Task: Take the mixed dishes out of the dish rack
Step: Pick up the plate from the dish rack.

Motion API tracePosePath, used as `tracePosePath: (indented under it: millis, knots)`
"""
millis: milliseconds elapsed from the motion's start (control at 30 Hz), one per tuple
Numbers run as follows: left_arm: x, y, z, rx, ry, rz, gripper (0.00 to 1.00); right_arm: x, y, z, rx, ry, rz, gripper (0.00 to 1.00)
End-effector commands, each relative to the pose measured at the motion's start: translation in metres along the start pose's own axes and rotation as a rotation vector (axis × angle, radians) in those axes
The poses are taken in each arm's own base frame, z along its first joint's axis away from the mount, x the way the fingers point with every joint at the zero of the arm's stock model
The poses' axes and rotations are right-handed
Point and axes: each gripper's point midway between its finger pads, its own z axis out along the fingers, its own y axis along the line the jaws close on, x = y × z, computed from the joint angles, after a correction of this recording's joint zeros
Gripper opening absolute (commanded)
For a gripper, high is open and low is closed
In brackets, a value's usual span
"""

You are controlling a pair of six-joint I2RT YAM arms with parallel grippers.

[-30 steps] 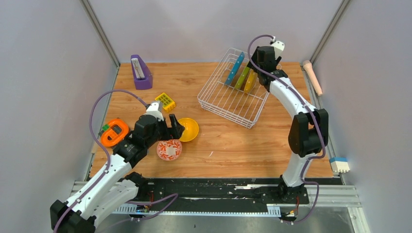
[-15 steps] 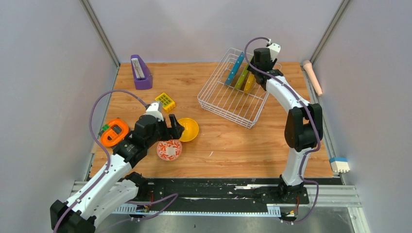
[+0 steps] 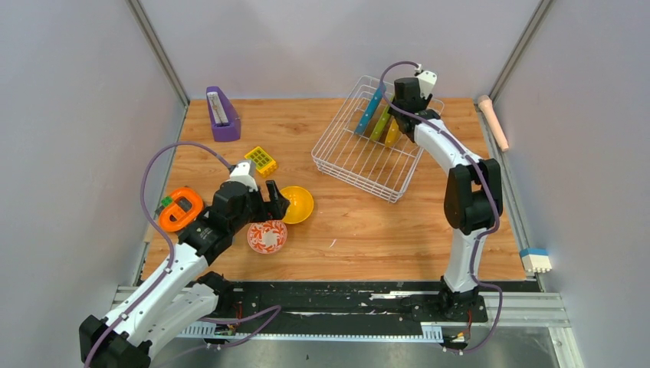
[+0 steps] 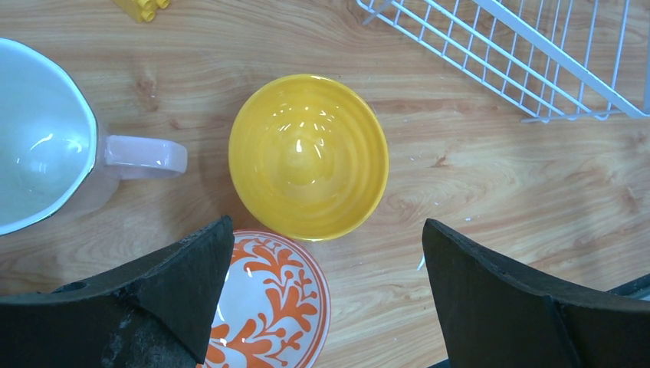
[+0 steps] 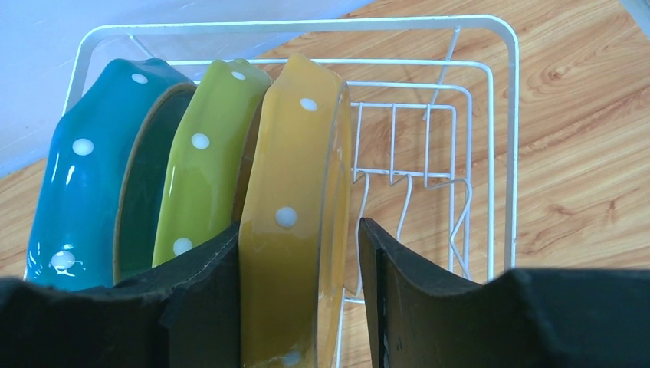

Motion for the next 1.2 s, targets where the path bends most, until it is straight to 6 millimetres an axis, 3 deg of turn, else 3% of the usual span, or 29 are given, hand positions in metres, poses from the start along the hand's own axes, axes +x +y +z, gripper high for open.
tracePosePath:
  millis: [0, 200, 533, 1167]
  knots:
    - [-0.006, 0.001, 0.0, -0.01, -0.021, -0.005, 1.0, -0.012, 0.007, -0.002, 0.016, -0.037, -0.012, 0.49]
    - [-0.004, -0.003, 0.001, 0.015, -0.014, 0.001, 1.0, 0.001, 0.013, 0.001, 0.031, -0.024, -0.046, 0.47]
    - [-0.003, -0.003, 0.001, 0.016, -0.007, 0.002, 1.0, 0.0, 0.013, 0.001, 0.053, -0.032, -0.066, 0.4]
    - [-0.004, -0.002, 0.001, 0.007, -0.011, -0.005, 1.0, -0.033, 0.018, -0.011, 0.115, -0.128, -0.128, 0.0]
